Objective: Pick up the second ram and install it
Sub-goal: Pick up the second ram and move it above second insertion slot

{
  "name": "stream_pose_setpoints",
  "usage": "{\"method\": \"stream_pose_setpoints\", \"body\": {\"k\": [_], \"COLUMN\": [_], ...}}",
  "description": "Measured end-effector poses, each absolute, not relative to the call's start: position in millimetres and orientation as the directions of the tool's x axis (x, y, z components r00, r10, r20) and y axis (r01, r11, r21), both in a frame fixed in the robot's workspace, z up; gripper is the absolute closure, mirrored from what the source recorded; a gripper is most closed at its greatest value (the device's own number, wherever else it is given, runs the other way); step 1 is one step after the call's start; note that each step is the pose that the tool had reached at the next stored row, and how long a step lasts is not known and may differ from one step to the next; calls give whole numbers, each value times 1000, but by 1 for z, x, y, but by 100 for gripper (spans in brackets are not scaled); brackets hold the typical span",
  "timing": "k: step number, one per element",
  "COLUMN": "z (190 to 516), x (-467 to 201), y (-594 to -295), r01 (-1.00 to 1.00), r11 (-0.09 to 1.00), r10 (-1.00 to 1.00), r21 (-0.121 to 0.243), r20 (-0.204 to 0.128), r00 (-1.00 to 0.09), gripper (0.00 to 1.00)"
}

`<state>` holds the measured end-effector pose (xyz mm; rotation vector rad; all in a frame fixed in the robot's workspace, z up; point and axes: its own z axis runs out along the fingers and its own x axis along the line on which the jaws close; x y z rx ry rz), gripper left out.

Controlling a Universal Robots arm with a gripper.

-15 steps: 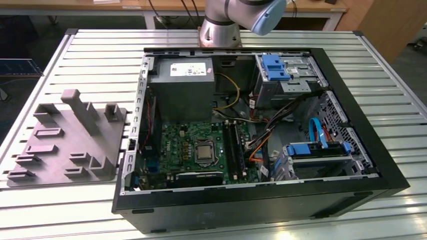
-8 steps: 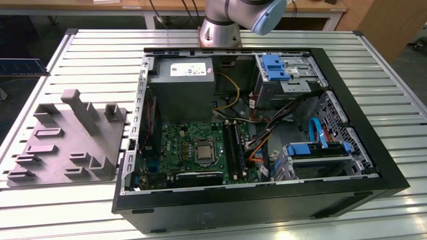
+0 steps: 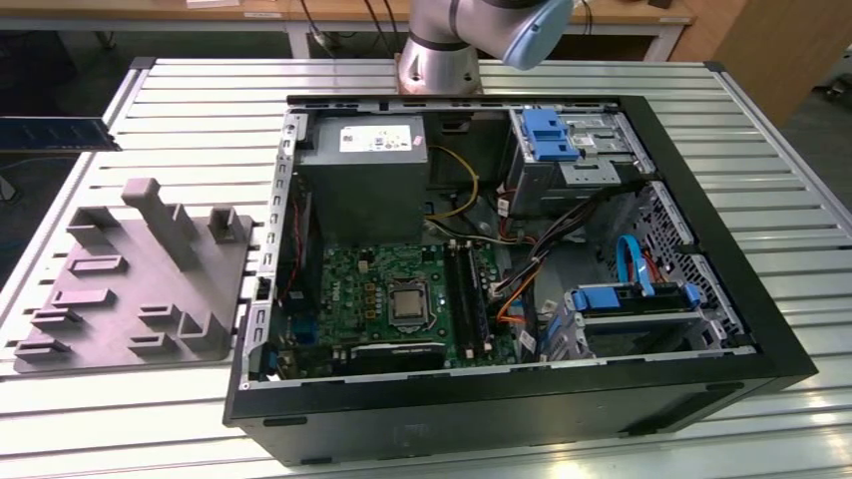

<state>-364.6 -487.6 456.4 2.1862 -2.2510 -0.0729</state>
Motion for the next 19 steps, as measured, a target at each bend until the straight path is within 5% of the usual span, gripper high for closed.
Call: {"method": "stream_pose_setpoints", "body": {"k": [19], "z": [456], "x": [-323], "y": [-488], "r01": [-999], "r11": [29], "r10": [-999], "r21": [35], "r20": [-30], "r00": [-30], "gripper": [88]}}
